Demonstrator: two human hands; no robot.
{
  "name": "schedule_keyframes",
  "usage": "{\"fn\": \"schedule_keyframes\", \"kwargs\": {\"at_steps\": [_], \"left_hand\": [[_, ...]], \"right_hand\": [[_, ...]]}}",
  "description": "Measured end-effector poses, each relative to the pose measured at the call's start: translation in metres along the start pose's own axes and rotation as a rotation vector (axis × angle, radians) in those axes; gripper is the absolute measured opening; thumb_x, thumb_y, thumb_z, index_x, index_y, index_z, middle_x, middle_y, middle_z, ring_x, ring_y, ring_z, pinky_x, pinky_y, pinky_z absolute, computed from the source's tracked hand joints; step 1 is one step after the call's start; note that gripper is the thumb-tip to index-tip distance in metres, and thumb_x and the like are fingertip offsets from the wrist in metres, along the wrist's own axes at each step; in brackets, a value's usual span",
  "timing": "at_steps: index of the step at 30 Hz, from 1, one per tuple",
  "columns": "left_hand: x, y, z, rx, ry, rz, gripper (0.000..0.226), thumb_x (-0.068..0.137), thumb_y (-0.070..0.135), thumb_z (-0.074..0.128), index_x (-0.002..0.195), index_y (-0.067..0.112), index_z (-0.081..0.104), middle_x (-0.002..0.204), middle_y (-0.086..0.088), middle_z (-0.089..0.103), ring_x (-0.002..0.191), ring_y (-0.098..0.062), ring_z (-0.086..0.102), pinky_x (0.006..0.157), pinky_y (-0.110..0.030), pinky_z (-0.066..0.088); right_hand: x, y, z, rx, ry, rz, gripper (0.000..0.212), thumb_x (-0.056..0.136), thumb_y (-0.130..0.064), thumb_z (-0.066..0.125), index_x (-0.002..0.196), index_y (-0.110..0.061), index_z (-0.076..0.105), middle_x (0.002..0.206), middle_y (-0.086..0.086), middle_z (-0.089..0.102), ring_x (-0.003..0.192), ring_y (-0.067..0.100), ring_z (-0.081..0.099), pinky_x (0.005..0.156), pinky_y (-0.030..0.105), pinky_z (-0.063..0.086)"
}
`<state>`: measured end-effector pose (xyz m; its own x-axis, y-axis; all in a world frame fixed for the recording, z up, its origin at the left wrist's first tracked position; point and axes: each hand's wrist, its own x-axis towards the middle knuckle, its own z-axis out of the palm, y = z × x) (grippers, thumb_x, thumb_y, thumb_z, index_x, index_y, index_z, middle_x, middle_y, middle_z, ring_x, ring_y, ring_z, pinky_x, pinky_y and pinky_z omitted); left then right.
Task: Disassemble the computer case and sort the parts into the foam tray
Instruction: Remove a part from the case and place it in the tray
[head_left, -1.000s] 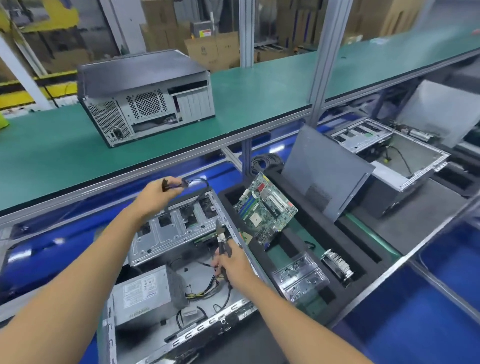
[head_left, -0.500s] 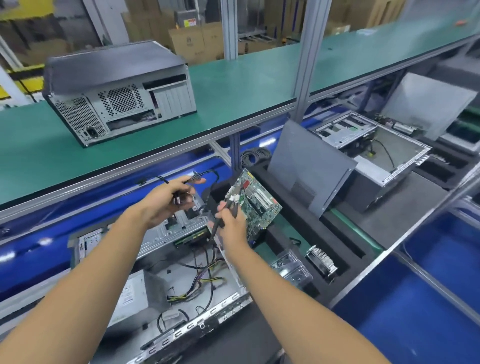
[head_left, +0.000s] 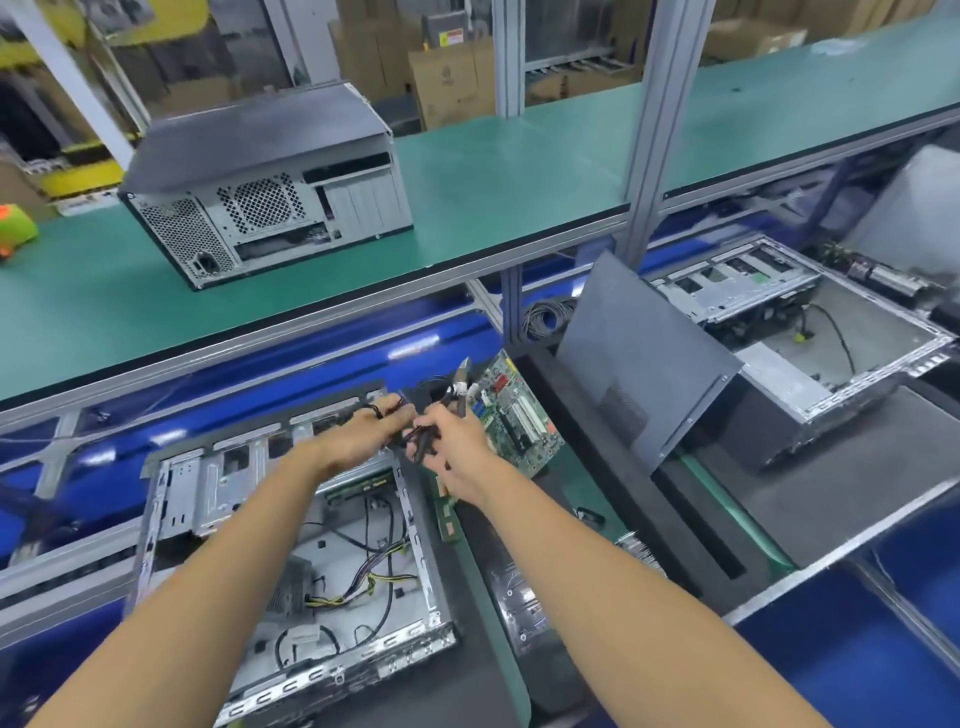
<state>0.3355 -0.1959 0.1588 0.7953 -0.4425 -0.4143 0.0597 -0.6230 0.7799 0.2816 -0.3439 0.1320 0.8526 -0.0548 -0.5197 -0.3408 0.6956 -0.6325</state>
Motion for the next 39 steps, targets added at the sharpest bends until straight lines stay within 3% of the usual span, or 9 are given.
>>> {"fn": "schedule_keyframes", "kwargs": {"at_steps": [3, 7, 11, 18, 20, 23, 29, 33, 39], "left_hand": [[-0.01, -0.012, 0.012, -0.035, 0.023, 0.039, 0.036, 0.097, 0.061, 0.046, 0.104, 0.037, 0.072, 0.099, 0.01, 0.078, 0.09, -0.001, 0.071, 0.078, -0.011, 0.05], [-0.006, -0.017, 0.004, 0.039, 0.1, 0.072, 0.034, 0.105, 0.041, 0.052, 0.086, 0.02, 0.07, 0.071, 0.004, 0.07, 0.063, -0.012, 0.06, 0.062, -0.021, 0.047], [0.001, -0.025, 0.002, -0.113, 0.216, 0.006, 0.026, 0.105, 0.035, 0.055, 0.09, 0.019, 0.069, 0.077, 0.006, 0.069, 0.068, -0.011, 0.061, 0.06, -0.021, 0.048], [0.0, -0.05, -0.044, -0.465, 0.828, -0.219, 0.02, 0.108, 0.025, 0.051, 0.095, 0.01, 0.055, 0.097, -0.011, 0.059, 0.071, -0.018, 0.055, 0.073, -0.037, 0.058], [0.003, -0.045, -0.048, -0.567, 0.813, -0.269, 0.018, 0.109, 0.025, 0.05, 0.101, 0.009, 0.054, 0.086, -0.009, 0.057, 0.057, -0.015, 0.046, 0.071, -0.041, 0.058], [0.003, -0.028, -0.051, -0.874, 0.696, -0.212, 0.027, 0.112, 0.026, 0.038, 0.092, 0.014, 0.05, 0.06, 0.003, 0.031, 0.041, -0.009, 0.022, 0.043, -0.024, 0.038], [0.012, 0.024, -0.037, -1.23, 0.408, -0.063, 0.038, 0.11, 0.025, 0.037, 0.075, 0.016, 0.048, 0.048, 0.007, 0.022, 0.045, -0.01, 0.007, 0.039, -0.019, 0.023], [0.037, 0.057, 0.024, -1.111, 0.295, -0.141, 0.039, 0.109, 0.032, 0.038, 0.074, 0.015, 0.045, 0.047, 0.004, 0.026, 0.037, -0.01, 0.018, 0.049, -0.024, 0.029], [0.07, 0.088, 0.139, -0.924, 0.226, -0.221, 0.035, 0.101, 0.043, 0.048, 0.083, 0.015, 0.054, 0.05, 0.001, 0.054, 0.04, -0.016, 0.05, 0.044, -0.022, 0.039]], "right_hand": [[0.0, 0.001, -0.001, -0.014, -0.058, 0.102, 0.015, 0.093, 0.005, 0.054, 0.106, -0.003, 0.055, 0.078, 0.017, 0.061, 0.063, 0.025, 0.058, 0.053, 0.033, 0.054], [0.004, 0.009, 0.0, -0.055, -0.065, 0.12, 0.019, 0.09, 0.008, 0.055, 0.105, -0.003, 0.054, 0.078, 0.017, 0.061, 0.06, 0.026, 0.059, 0.053, 0.033, 0.055], [0.01, 0.012, 0.0, -0.153, -0.117, 0.102, 0.014, 0.093, 0.001, 0.054, 0.106, -0.005, 0.054, 0.076, 0.015, 0.061, 0.058, 0.022, 0.062, 0.054, 0.032, 0.054], [0.02, 0.019, -0.021, -0.213, -0.027, 0.117, 0.016, 0.093, 0.002, 0.051, 0.098, -0.012, 0.045, 0.084, 0.013, 0.053, 0.049, 0.019, 0.059, 0.049, 0.029, 0.052], [0.022, 0.024, -0.022, -0.21, -0.032, 0.125, 0.012, 0.093, 0.001, 0.052, 0.096, -0.01, 0.046, 0.083, 0.012, 0.055, 0.054, 0.02, 0.06, 0.052, 0.031, 0.053], [0.023, 0.026, -0.02, -0.204, -0.053, 0.139, 0.009, 0.093, -0.001, 0.053, 0.096, -0.008, 0.048, 0.085, 0.014, 0.06, 0.061, 0.023, 0.064, 0.058, 0.034, 0.057], [0.018, 0.014, -0.012, -0.105, -0.136, 0.217, 0.009, 0.098, -0.018, 0.051, 0.097, -0.009, 0.048, 0.102, 0.02, 0.075, 0.077, 0.031, 0.072, 0.06, 0.036, 0.058], [0.022, -0.01, -0.03, -0.041, -0.079, 0.125, 0.009, 0.097, -0.016, 0.049, 0.105, -0.012, 0.048, 0.101, 0.014, 0.077, 0.084, 0.03, 0.076, 0.06, 0.031, 0.055], [0.026, -0.064, -0.123, -0.473, 0.239, -0.163, 0.011, 0.097, -0.008, 0.046, 0.104, -0.013, 0.05, 0.101, 0.015, 0.075, 0.075, 0.035, 0.074, 0.05, 0.031, 0.049]]}}
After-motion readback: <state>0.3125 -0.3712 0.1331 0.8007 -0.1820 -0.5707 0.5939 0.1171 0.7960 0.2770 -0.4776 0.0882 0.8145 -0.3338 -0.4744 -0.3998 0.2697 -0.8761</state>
